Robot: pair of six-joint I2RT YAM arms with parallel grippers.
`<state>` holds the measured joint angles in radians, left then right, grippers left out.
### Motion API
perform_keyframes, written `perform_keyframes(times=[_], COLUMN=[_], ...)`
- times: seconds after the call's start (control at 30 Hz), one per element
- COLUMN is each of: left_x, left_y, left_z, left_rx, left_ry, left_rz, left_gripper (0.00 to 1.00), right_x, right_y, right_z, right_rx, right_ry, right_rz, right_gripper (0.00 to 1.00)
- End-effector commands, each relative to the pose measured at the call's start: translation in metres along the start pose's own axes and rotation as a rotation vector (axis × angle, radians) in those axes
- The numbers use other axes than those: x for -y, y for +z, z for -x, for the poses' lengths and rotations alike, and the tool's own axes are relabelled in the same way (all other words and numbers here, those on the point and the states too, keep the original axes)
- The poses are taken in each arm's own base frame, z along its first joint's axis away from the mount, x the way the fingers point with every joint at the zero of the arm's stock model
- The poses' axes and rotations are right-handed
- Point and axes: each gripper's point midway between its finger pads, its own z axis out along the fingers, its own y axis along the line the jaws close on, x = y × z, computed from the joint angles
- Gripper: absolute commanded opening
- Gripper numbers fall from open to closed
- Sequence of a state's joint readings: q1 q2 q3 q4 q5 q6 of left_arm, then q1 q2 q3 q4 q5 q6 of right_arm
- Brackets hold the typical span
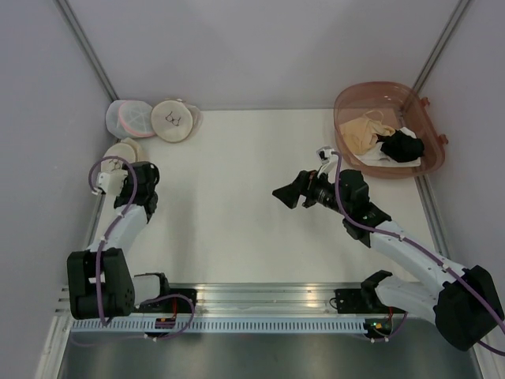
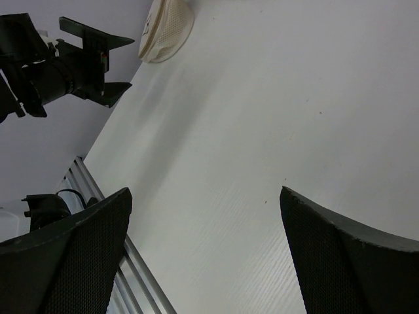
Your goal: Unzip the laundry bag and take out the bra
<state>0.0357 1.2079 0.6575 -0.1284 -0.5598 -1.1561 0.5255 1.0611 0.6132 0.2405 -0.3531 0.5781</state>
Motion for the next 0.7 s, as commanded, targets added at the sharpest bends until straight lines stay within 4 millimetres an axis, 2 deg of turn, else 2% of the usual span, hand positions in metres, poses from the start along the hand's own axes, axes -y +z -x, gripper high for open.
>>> perform_keyframes(times=[0.0, 0.13, 0.2, 0.23, 0.3, 0.33, 0.37, 0.43, 0.47, 0.53, 0.57, 0.6, 0.63, 0.67], left_x=[0.001, -0.001, -0.01, -0.015, -0.025, -0.019, -0.026, -0.021, -0.032, -0.022, -0.031, -0.031, -0.019, -0.018], left_y=[0.027, 0.057, 0.071, 0.083, 0.099, 0.106, 0.12, 0.132, 0.143, 0.156, 0.167, 0.173, 0.178, 0.182], left_z=[0.034, 0.045, 0.052, 0.045, 0.047, 0.046, 0.044, 0.043, 0.039, 0.041, 0.036, 0.035, 0.038, 0.039], left_rx=[0.118, 0.145, 0.151, 0.116, 0.093, 0.063, 0.055, 0.021, 0.01, -0.022, -0.041, -0.054, -0.077, -0.084], left_ry=[-0.216, -0.207, -0.24, -0.257, -0.287, -0.313, -0.325, -0.354, -0.36, -0.386, -0.39, -0.392, -0.4, -0.4], left_rz=[0.027, 0.103, 0.141, 0.163, 0.193, 0.182, 0.201, 0.18, 0.206, 0.171, 0.195, 0.191, 0.161, 0.15], left_gripper=[1.0, 0.99, 1.0, 0.99, 0.99, 0.99, 0.99, 0.99, 0.98, 0.97, 0.96, 0.94, 0.93, 0.91], right_x=[-0.011, -0.01, -0.01, -0.01, -0.011, -0.012, -0.012, -0.012, -0.012, -0.012, -0.013, -0.014, -0.014, -0.015], right_y=[-0.002, 0.002, 0.002, 0.003, 0.003, 0.003, 0.004, 0.004, 0.004, 0.003, 0.003, 0.003, 0.002, 0.002], right_z=[0.004, -0.004, -0.005, -0.006, -0.006, -0.006, -0.006, -0.007, -0.008, -0.009, -0.01, -0.011, -0.011, -0.012], right_rx=[0.015, -0.014, -0.023, -0.029, -0.035, -0.038, -0.041, -0.055, -0.058, -0.06, -0.062, -0.062, -0.062, -0.066], right_ry=[0.001, 0.018, 0.024, 0.027, 0.029, 0.03, 0.032, 0.035, 0.038, 0.048, 0.05, 0.054, 0.06, 0.062], right_rz=[0.056, 0.065, 0.068, 0.07, 0.075, 0.077, 0.076, 0.077, 0.076, 0.076, 0.081, 0.083, 0.083, 0.085], right_gripper=[0.98, 0.98, 0.98, 0.98, 0.98, 0.98, 0.98, 0.98, 0.98, 0.98, 0.98, 0.98, 0.98, 0.98])
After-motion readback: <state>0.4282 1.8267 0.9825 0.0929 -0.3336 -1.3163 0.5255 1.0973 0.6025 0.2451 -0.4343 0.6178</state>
